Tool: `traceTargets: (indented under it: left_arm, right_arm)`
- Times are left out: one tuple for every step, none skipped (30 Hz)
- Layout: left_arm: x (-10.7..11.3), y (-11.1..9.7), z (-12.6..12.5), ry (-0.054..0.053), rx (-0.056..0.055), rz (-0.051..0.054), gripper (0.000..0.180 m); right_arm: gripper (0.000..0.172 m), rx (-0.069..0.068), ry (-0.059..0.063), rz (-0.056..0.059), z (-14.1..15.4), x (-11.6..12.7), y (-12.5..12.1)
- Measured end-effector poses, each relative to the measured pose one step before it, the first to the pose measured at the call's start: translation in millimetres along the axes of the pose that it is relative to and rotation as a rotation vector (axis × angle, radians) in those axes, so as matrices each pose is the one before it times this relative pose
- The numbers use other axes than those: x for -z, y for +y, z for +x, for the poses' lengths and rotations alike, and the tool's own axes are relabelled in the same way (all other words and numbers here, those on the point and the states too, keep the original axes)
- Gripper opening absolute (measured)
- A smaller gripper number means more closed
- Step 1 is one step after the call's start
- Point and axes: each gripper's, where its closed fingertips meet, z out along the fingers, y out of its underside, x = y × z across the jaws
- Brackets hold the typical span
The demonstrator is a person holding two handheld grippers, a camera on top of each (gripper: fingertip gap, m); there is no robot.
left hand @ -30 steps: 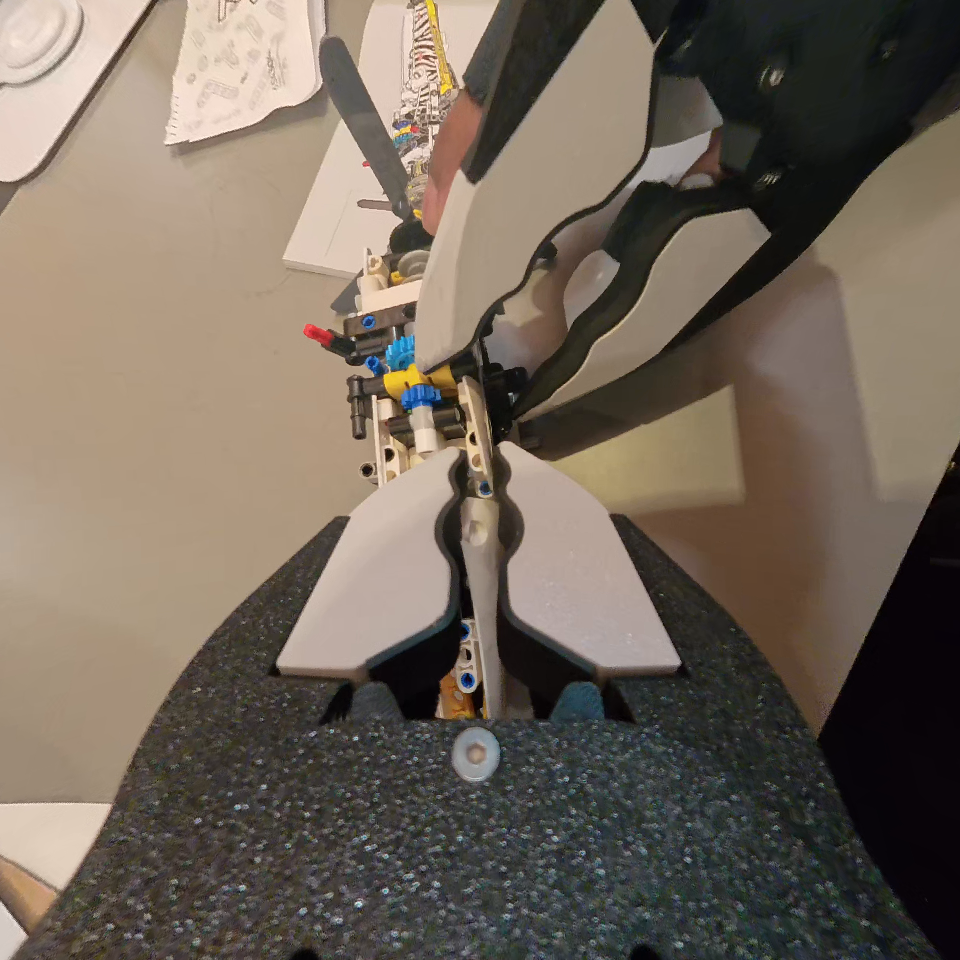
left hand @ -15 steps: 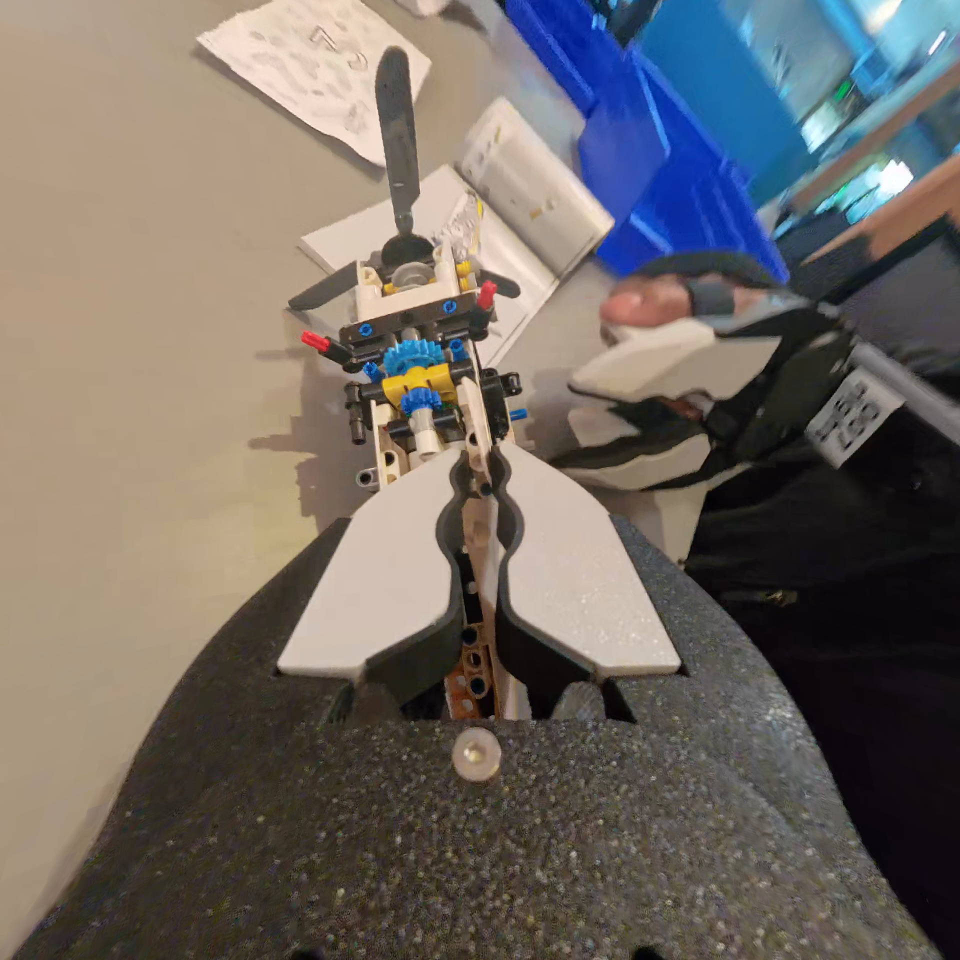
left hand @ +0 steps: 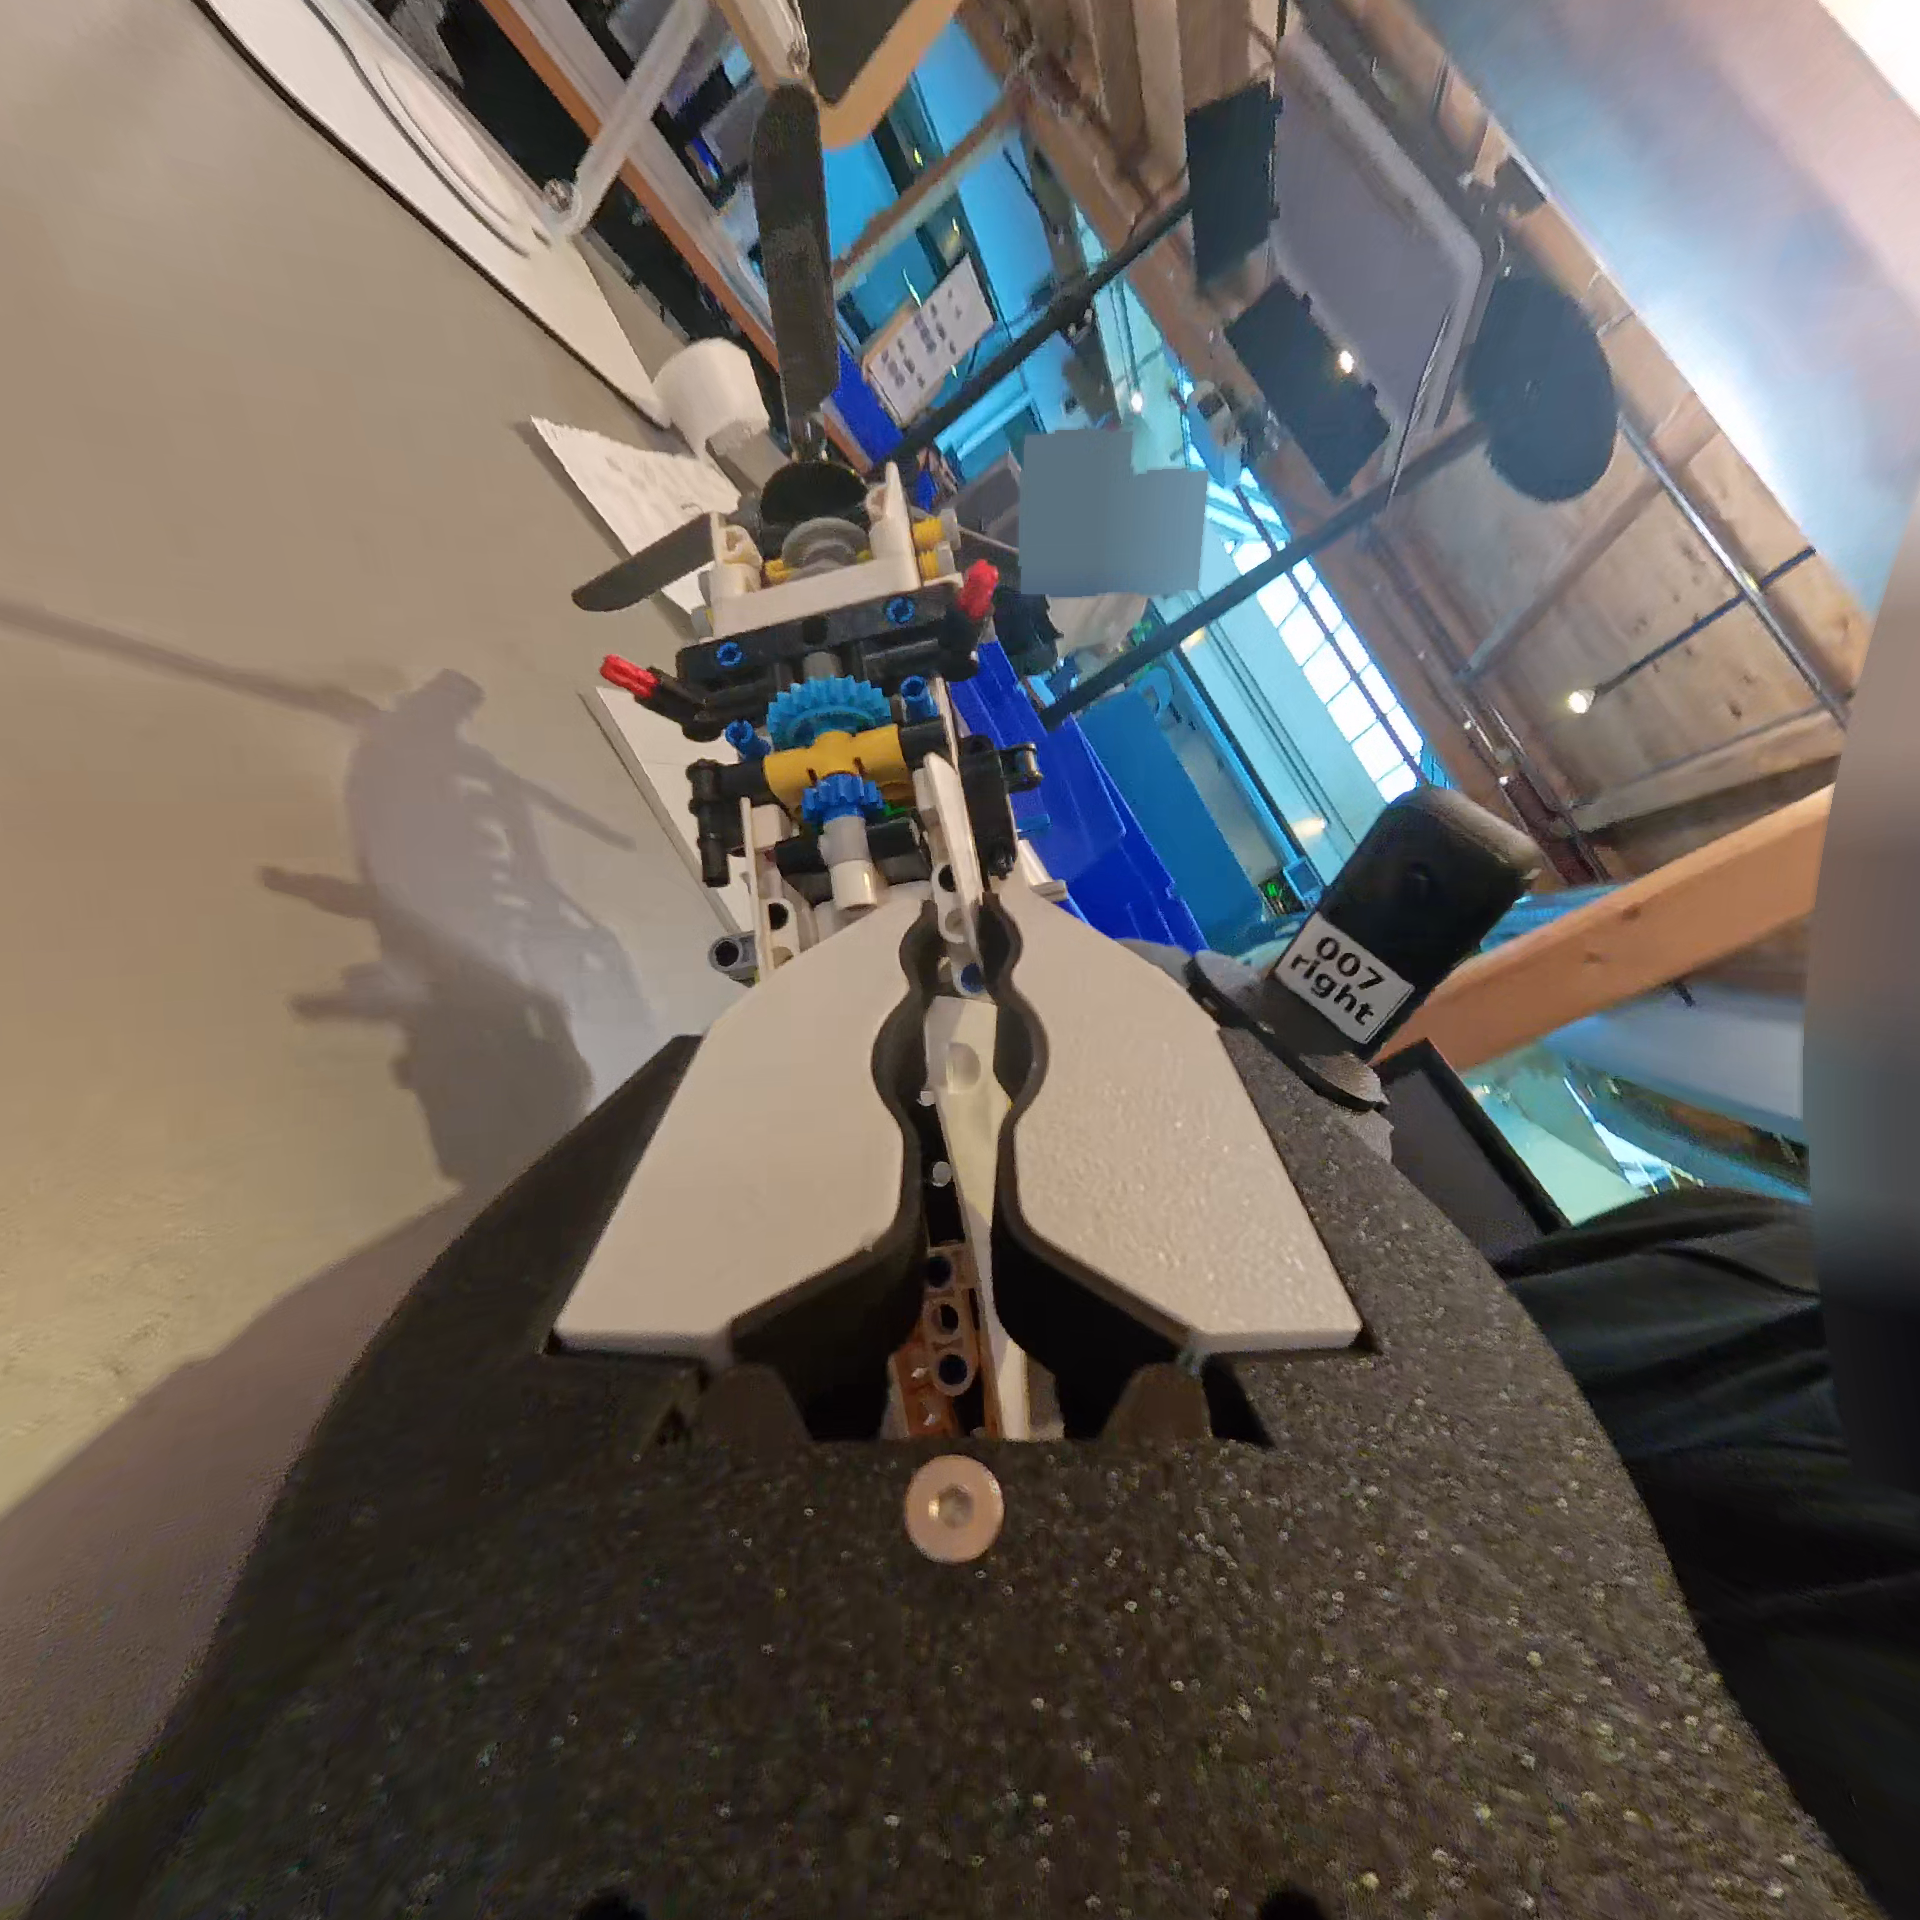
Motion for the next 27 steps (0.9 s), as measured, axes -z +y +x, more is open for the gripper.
traceTargets:
  left_arm:
    - [-0.51, -0.77, 0.84, -0.0066, -0.0075, 0.0196, 0.009]
    - [-0.47, -0.91, 1.65, -0.0056, -0.022, 0.0187, 0.01]
    - [-0.35, -0.81, 1.51, -0.0069, -0.0229, 0.0178, 0.01]
    - [-0.25, 0.14, 1.19, -0.0065, -0.0166, 0.0118, 0.01]
    - [-0.26, 0.39, 1.07, -0.0049, -0.0101, 0.0115, 0.01]
    - [-0.38, 0.72, 1.63, 0.0012, -0.0055, 0.0095, 0.01]
    - [-0.61, 0.88, 2.85, 0.0106, -0.0036, 0.0073, 0.01]
    - [-0.65, 0.99, 3.38, 0.0174, -0.0028, 0.0051, 0.01]
    - [-0.69, 1.48, 3.62, 0.0197, -0.0008, -0.0002, 0.01]
    - [-0.53, 1.2, 3.01, 0.0165, 0.0004, 0.0015, 0.009]
    - [-0.19, 0.99, 2.63, 0.0145, 0.0012, 0.0022, 0.009]
    - [-0.15, 0.9, 2.49, 0.0157, 0.0027, 0.0004, 0.009]
    - [-0.18, 0.8, 2.64, 0.0148, 0.0006, 0.0015, 0.009]
    - [-0.32, 1.21, 2.68, 0.0158, -0.0011, -0.0008, 0.009]
    - [-0.56, 0.85, 2.94, 0.0177, -0.0008, 0.0009, 0.009]
    - [-0.76, 1.17, 3.21, 0.0213, 0.0016, 0.0006, 0.009]
    - [-1.44, 2.06, 3.69, 0.0269, 0.0063, -0.0053, 0.009]
    - [-1.88, 3.11, 3.7, 0.0277, 0.0108, -0.0119, 0.01]
    - [-2.1, 3.46, 2.49, 0.0165, 0.0086, -0.0122, 0.009]
    - [-1.44, 2.5, 0.4, -0.0027, -0.0003, -0.0075, 0.01]
    - [-0.01, 0.23, -0.99, -0.0128, -0.0086, -0.0029, 0.01]
    - [0.15, 1.07, -0.21, -0.0015, -0.0035, -0.0179, 0.009]
    - [0.49, 1.42, -1.02, -0.0085, -0.0063, -0.0217, 0.009]
    - [0.74, 1.37, -1.53, -0.0133, -0.0087, -0.0199, 0.009]
    - [0.73, 1.05, -0.83, -0.0049, -0.0032, -0.0185, 0.009]
    - [0.93, 1.28, -1.67, -0.0063, 0.0048, -0.0227, 0.009]
    - [1.01, 1.88, -3.45, -0.0165, 0.0097, -0.0253, 0.009]
  right_arm:
    - [0.034, -0.0416, 0.005, 0.012, 2.22, -0.59, -1.16]
    - [0.034, -0.0241, 0.0196, 0.004, 3.48, -0.59, -0.22]
    - [0.035, -0.0122, 0.0266, -0.0001, 3.99, -0.73, 0.19]
    - [0.038, -0.0108, 0.025, -0.0043, 3.48, -1.09, 0.9]
    - [0.043, -0.0189, 0.0157, -0.0076, 2.24, -1.7, 1.44]
    - [0.051, -0.0263, -0.0003, -0.0045, 0.06, -1.95, 1.35]
    - [0.059, -0.0315, -0.0101, 0.0004, -0.88, -1.95, 0.89]
    - [0.066, -0.0336, -0.015, 0.0058, -1.07, -1.73, 0.27]
    - [0.07, -0.0337, -0.0198, 0.0075, -1.02, -1.27, -0.13]
    - [0.071, -0.035, -0.0242, 0.0066, -0.9, -0.8, -0.38]
    - [0.072, -0.0351, -0.0221, 0.0089, -0.08, -0.08, -1.31]
    - [0.071, -0.0269, -0.0194, 0.0118, 0.25, 0.45, -2.22]
    - [0.07, -0.0199, -0.0156, 0.0096, 0.44, 0.74, -1.96]
    - [0.069, -0.0195, -0.016, 0.0054, 0.06, 0.48, -1.28]
    - [0.069, -0.0212, -0.023, 0.0034, -1.15, -0.05, -0.79]
    - [0.07, -0.0261, -0.029, 0.0012, -2.0, -0.77, -0.02]
    - [0.07, -0.0303, -0.0331, -0.0036, -2.52, -1.45, 0.92]
    - [0.07, -0.0283, -0.0326, -0.0062, -2.46, -1.77, 1.22]
    - [0.066, -0.0173, -0.0303, -0.0052, -2.49, -1.37, 1.07]
    - [0.056, -0.0002, -0.0298, -0.0019, -3.36, -0.19, 0.19]
    - [0.055, 0.0112, -0.01, -0.0043, -0.92, 0.67, 0.04]
    - [0.054, 0.0163, 0.0053, -0.0086, 1.16, 1.21, 0.45]
    - [0.053, 0.0117, 0.0072, -0.0118, 1.53, 1.36, 0.96]
    - [0.052, 0.0038, 0.0046, -0.0115, 1.2, 0.81, 1.13]
    - [0.051, -0.0047, 0.0027, -0.0154, 0.77, 0.55, 1.36]
    - [0.051, -0.0382, 0.0049, -0.0456, 0.99, 0.51, 3.71]
    - [0.051, -0.0537, -0.0041, -0.0477, 0.88, 0.56, 3.55]
